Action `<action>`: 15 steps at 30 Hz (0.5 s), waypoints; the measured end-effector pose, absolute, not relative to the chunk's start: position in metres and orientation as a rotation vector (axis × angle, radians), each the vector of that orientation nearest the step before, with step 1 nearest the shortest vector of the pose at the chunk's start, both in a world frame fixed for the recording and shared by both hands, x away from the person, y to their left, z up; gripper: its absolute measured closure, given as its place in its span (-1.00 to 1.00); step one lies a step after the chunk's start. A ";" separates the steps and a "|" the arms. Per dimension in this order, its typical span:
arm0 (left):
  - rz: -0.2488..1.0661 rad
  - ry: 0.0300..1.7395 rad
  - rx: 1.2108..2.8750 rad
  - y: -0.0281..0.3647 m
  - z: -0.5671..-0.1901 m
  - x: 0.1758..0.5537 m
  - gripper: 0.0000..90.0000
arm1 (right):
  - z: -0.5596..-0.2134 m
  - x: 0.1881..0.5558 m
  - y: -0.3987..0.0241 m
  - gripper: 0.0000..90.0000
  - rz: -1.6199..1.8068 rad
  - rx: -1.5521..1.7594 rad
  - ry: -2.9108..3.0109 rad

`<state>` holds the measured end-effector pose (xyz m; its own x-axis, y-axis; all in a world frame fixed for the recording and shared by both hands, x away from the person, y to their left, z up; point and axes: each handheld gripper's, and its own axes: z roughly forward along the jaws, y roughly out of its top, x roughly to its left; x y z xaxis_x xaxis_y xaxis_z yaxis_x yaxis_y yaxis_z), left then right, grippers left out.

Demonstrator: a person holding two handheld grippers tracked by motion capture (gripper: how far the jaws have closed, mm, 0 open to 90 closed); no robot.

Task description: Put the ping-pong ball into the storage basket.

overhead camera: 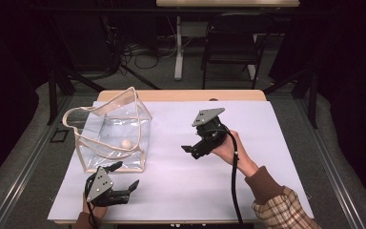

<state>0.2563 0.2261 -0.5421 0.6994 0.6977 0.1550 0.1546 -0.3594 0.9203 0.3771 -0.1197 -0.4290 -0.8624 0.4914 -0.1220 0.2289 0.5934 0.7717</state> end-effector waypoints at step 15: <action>0.664 0.657 1.886 0.226 -0.542 0.256 -0.65 | -0.438 0.357 -0.142 -1.00 1.181 0.599 2.438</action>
